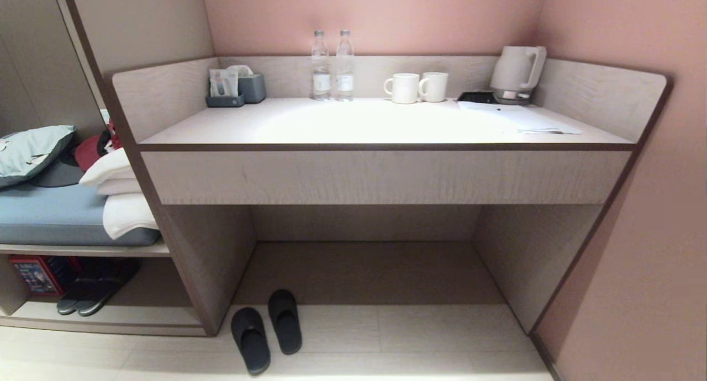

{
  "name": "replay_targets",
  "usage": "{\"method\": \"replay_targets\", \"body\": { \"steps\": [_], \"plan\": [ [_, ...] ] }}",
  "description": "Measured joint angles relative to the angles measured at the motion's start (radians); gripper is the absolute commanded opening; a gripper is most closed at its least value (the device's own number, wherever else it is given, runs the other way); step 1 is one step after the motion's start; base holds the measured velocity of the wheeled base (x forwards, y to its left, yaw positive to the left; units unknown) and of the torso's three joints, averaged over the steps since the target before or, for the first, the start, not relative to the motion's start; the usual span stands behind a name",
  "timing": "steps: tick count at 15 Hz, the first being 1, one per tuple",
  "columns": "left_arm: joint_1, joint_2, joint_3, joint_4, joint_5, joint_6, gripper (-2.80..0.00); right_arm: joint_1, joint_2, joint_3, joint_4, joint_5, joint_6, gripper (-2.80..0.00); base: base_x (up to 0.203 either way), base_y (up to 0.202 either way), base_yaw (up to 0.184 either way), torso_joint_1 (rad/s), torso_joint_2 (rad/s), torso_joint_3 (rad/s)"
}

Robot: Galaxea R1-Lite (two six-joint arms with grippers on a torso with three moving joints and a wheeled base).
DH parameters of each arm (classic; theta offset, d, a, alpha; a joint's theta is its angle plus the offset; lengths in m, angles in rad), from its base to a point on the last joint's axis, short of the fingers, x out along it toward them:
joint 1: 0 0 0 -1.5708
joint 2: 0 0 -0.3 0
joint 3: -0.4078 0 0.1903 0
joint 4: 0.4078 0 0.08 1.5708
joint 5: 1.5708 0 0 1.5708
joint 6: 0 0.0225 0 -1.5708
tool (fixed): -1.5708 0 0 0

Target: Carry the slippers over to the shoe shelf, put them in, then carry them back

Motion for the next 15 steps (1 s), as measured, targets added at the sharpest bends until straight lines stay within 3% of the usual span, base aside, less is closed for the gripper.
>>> {"method": "replay_targets", "body": {
  "steps": [15],
  "plan": [
    [0.000, 0.000, 0.000, 0.000, 0.000, 0.000, -2.80, 0.000, 0.000, 0.000, 0.005, 0.000, 0.001, -2.80, 0.000, 0.000, 0.000, 0.000, 0.00, 0.000]
  ]
}}
